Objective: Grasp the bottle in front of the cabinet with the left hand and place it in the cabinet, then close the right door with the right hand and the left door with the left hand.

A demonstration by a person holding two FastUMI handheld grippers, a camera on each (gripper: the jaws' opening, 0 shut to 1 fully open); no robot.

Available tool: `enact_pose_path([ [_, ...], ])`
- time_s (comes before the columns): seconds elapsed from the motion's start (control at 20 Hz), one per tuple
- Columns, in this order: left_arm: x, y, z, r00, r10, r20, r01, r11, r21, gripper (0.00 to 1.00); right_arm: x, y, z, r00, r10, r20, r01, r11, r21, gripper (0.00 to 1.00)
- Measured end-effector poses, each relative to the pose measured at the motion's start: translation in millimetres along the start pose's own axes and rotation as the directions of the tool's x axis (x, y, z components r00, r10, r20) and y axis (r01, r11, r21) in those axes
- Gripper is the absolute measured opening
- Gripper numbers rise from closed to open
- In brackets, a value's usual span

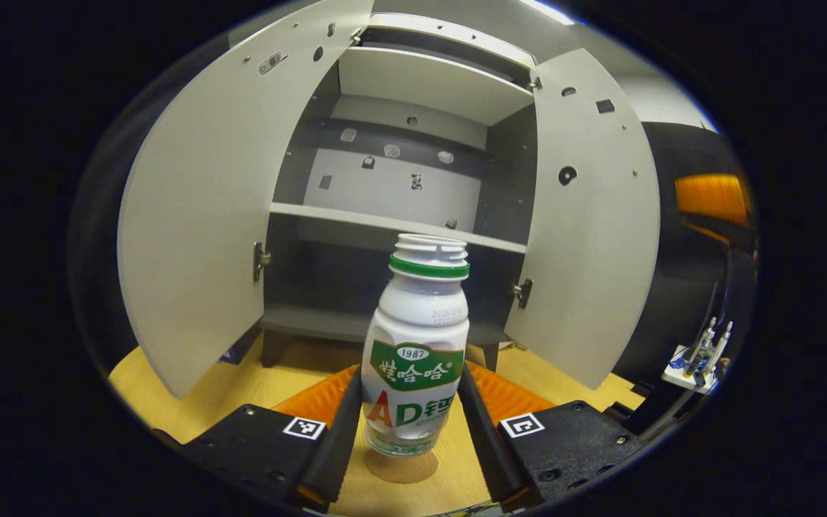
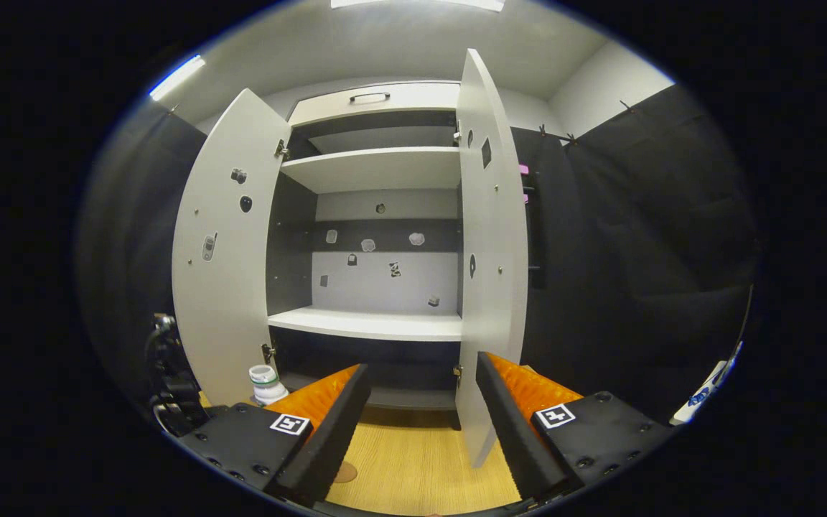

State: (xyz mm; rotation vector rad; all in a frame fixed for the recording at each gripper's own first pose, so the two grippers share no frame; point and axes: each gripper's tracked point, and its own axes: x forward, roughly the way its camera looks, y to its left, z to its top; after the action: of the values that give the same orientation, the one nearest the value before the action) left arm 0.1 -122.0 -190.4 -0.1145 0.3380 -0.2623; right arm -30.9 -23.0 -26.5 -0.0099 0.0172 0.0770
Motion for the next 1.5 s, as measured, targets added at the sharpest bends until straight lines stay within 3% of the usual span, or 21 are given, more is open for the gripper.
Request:
enact_pose_path([
  [0.25,33.5,-5.8,129.7,0.993,-0.055,0.105,0.066,0.992,-0.104,0.74,-16.6,-29.6,-7.9,0.996,-0.087,0.011,0.087,0.996,-0.023,0.98],
  [0.45,91.0,-6.1,204.0,0.986,-0.037,0.166,0.048,0.997,-0.067,0.74,-33.2,-55.7,-15.5,0.988,-0.157,-0.004,0.157,0.987,-0.035,0.98],
  [0.6,149.2,-8.4,231.2,0.987,-0.021,0.16,0.029,0.998,-0.05,0.74,-42.2,-73.9,-22.6,0.979,-0.202,-0.02,0.202,0.979,-0.016,0.98],
  [0.7,193.0,-9.6,235.4,0.993,-0.009,0.114,0.01,1.0,-0.009,0.74,-47.5,-87.2,-27.3,0.971,-0.237,-0.033,0.237,0.972,-0.004,0.98],
  [0.85,250.8,2.4,238.2,0.995,0.067,0.07,-0.071,0.996,0.055,0.74,-54.4,-99.3,-31.3,0.96,-0.276,-0.052,0.277,0.961,0.018,0.98],
  [1.0,293.5,-1.6,222.8,0.996,0.085,0.003,-0.085,0.991,0.105,0.74,-58.6,-110.8,-31.6,0.951,-0.305,-0.058,0.307,0.952,0.021,0.98],
  [1.2,326.8,-9.1,190.4,0.992,0.067,-0.106,-0.058,0.995,0.085,0.74,-63.2,-122.0,-33.0,0.94,-0.335,-0.069,0.337,0.941,0.02,0.98],
  [1.45,334.8,-7.5,183.6,0.991,0.083,-0.109,-0.077,0.995,0.059,0.74,-68.8,-129.7,-34.2,0.93,-0.361,-0.074,0.364,0.931,0.024,0.98],
  [1.5,335.7,-7.2,184.0,0.991,0.081,-0.108,-0.075,0.996,0.058,0.75,-68.6,-130.9,-34.4,0.929,-0.362,-0.077,0.365,0.931,0.026,0.89],
])
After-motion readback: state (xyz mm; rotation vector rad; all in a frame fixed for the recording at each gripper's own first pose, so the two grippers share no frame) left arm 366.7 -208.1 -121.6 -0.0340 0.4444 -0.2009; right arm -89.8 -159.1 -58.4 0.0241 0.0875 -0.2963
